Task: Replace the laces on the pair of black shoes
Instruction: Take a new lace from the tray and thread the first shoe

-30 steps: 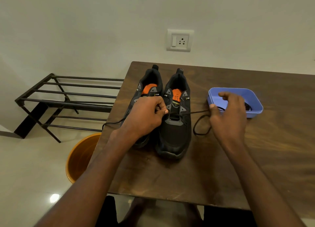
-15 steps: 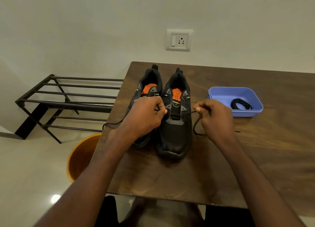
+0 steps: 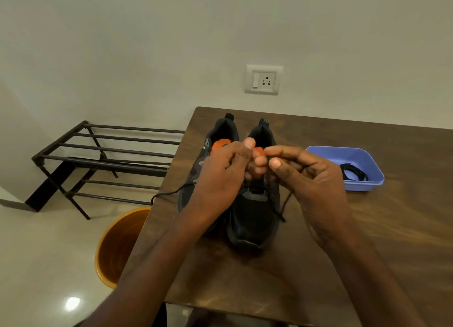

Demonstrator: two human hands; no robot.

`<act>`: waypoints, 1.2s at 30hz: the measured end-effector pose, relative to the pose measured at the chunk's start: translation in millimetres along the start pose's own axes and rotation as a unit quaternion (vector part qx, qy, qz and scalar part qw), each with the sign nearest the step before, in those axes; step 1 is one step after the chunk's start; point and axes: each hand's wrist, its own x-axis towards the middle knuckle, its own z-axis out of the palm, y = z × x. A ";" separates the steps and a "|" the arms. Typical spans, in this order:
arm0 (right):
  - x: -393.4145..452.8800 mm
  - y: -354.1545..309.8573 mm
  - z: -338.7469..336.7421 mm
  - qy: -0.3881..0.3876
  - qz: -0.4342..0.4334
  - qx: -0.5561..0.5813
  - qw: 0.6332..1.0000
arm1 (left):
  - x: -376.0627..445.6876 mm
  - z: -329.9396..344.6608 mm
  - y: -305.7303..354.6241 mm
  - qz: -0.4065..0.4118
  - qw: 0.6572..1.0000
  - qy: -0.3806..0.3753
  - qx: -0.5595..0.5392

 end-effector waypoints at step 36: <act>12.0 41.5 -42.5 0.303 0.077 -0.371 0.874 | 7.0 -18.4 -10.2 -0.083 0.980 -0.036 -0.175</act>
